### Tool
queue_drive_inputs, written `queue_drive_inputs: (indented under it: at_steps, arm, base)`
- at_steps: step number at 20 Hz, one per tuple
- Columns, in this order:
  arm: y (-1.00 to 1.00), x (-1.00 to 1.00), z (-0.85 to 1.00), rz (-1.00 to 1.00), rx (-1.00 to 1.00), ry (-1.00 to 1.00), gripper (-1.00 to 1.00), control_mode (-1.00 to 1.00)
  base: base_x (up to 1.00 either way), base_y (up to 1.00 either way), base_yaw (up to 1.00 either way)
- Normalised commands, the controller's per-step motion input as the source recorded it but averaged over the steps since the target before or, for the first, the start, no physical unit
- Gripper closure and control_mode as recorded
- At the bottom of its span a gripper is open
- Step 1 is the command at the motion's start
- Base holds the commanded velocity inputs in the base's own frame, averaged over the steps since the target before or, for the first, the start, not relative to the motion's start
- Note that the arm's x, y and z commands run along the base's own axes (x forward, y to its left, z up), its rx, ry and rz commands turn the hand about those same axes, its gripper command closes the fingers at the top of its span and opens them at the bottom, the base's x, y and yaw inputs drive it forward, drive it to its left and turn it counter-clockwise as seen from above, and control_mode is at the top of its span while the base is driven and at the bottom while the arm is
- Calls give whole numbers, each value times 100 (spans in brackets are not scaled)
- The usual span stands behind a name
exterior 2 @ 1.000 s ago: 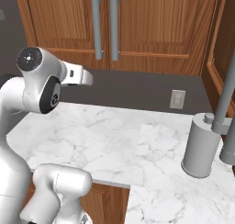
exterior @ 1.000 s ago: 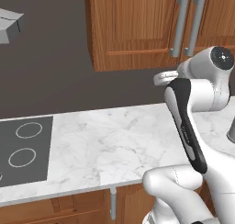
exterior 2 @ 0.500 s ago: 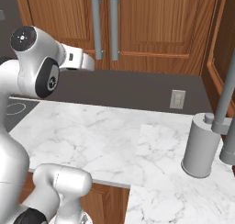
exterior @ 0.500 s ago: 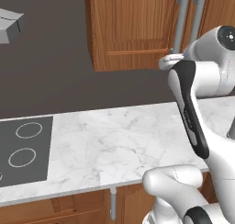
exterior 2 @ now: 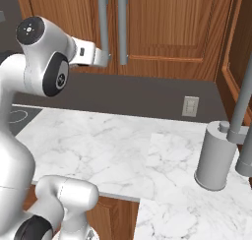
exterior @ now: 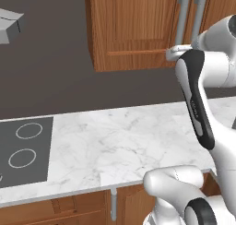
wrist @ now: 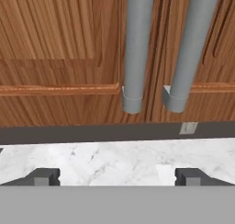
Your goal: Open the cabinet directly in front. Then move the beer and the cup to the dining counter with the jar on it.
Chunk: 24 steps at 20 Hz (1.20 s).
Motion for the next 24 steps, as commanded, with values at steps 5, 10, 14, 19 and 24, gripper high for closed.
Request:
queue_drive_inputs:
  at_steps: [5, 10, 14, 19, 24]
  arm:
    - [-13, 19, 11, -2, 0, 0, -100, -100]
    - [-5, 26, 12, -3, 0, 0, -100, -100]
    - [0, 34, 3, -5, 0, 0, -100, -100]
    - [0, 30, 0, -4, 0, -1, -100, -100]
    - [-9, 19, 0, 0, 0, -5, -100, -100]
  base:
    - [0, 0, 0]
    - [0, 0, 0]
    - [0, 0, 0]
    - [0, 0, 0]
    - [0, 0, 0]
